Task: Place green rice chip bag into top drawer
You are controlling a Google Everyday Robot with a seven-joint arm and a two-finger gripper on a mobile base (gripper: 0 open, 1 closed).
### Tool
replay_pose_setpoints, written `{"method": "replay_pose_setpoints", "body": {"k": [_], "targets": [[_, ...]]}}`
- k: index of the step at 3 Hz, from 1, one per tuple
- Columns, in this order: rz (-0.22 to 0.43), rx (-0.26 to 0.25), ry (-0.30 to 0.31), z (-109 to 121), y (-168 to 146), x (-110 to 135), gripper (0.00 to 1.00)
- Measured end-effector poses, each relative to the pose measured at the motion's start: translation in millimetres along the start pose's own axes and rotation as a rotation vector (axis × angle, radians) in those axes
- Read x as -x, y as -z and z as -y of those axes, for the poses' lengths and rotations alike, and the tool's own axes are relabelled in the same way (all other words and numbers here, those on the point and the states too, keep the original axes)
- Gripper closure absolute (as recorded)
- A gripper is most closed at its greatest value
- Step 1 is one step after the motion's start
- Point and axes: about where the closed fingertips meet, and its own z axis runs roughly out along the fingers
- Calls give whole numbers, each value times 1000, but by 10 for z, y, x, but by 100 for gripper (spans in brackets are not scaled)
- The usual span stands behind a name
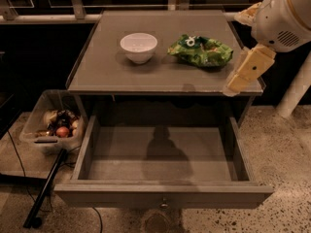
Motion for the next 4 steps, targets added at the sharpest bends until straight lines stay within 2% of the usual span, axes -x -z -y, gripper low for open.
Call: {"method": "replay_pose_setpoints", "body": {"k": [1, 2, 3, 4], "targets": [[8, -9, 1, 94, -95, 45, 0], [-3, -45, -23, 479, -316, -69, 0], [1, -62, -71, 828, -544, -230, 0], [11, -51, -95, 1037, -828, -296, 0]]}}
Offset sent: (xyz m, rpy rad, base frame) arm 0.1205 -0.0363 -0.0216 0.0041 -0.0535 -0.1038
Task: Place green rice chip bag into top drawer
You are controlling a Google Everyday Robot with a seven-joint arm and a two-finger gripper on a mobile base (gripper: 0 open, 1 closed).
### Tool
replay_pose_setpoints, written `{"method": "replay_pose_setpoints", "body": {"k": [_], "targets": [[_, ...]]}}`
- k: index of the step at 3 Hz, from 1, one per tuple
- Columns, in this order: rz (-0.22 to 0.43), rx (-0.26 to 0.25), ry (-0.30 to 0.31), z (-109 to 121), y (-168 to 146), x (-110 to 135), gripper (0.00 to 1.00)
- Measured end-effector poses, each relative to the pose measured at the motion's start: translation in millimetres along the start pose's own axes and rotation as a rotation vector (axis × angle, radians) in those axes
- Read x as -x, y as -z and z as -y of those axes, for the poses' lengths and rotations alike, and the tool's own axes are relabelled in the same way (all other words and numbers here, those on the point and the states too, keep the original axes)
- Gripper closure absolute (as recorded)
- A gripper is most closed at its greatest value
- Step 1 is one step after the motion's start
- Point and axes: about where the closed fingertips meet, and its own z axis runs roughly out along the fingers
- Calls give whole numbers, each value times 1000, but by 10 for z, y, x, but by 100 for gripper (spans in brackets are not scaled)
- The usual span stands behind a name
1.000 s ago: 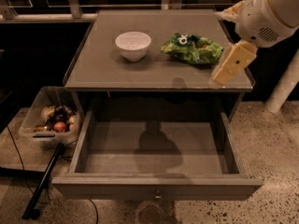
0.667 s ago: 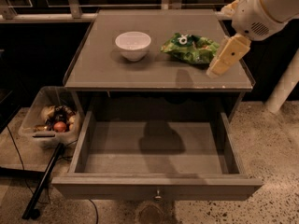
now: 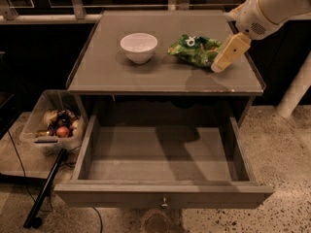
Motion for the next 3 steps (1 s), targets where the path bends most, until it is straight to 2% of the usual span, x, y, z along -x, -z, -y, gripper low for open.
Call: {"method": "replay_pose_setpoints", "body": {"k": [1, 3], "targets": [[12, 26, 3, 74, -311, 27, 0], [234, 55, -34, 351, -672, 109, 0]]}}
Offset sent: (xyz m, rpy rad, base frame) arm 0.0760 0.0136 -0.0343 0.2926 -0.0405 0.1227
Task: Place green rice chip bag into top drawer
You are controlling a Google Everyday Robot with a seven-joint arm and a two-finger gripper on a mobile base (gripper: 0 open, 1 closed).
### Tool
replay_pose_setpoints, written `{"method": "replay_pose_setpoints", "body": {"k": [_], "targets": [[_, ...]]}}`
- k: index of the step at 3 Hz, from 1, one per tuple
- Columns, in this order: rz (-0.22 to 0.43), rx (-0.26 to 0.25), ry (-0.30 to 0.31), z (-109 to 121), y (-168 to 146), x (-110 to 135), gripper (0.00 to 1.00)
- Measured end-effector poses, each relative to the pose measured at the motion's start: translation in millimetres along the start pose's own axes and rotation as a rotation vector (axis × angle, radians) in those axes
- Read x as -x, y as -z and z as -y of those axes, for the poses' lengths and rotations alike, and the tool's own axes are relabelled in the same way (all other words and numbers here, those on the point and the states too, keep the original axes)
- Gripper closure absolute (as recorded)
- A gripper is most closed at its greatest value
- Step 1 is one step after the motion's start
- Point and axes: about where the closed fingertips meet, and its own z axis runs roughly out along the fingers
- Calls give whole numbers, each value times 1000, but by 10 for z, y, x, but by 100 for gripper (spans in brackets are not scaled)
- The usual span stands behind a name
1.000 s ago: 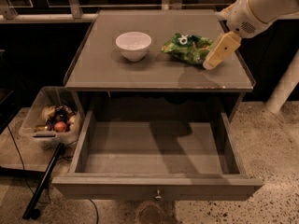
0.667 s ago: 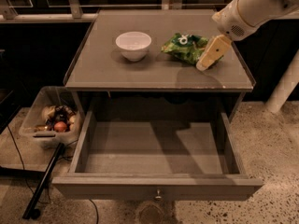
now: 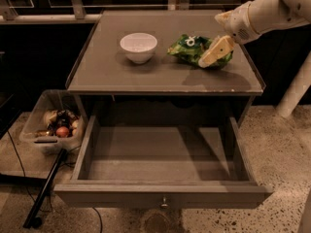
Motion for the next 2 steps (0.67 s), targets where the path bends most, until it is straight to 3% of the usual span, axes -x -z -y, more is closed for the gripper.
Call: {"method": "replay_pose_setpoints", "body": {"k": [1, 2], "targets": [[32, -5, 12, 37, -69, 49, 0], [1, -30, 55, 9, -96, 77, 0]]}}
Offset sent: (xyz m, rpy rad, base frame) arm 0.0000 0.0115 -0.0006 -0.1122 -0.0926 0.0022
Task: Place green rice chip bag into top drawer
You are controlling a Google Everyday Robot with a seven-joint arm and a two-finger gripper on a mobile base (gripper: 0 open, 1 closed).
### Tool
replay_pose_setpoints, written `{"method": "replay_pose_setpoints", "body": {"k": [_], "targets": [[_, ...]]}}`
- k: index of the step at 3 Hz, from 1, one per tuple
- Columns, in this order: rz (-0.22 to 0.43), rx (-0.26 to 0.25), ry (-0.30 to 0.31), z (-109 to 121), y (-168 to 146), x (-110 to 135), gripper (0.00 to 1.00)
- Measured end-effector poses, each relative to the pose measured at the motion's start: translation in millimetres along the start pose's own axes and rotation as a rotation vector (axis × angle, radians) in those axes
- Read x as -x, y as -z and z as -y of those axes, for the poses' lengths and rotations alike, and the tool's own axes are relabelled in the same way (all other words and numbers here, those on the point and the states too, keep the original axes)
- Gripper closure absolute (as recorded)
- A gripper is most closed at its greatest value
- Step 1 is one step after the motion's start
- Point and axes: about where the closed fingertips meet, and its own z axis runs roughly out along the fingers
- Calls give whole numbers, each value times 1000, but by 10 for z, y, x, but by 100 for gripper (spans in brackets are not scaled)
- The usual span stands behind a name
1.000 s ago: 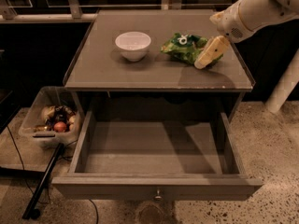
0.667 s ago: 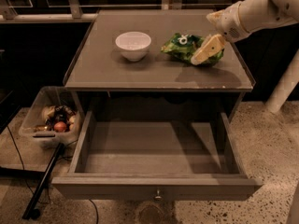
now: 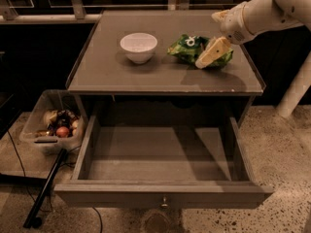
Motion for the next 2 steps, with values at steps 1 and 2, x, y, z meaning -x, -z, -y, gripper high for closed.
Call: {"method": "replay_pose_setpoints", "body": {"k": [1, 2], "targets": [[-59, -22, 15, -16, -104, -104, 0], [-111, -30, 16, -12, -241, -211, 0]]}}
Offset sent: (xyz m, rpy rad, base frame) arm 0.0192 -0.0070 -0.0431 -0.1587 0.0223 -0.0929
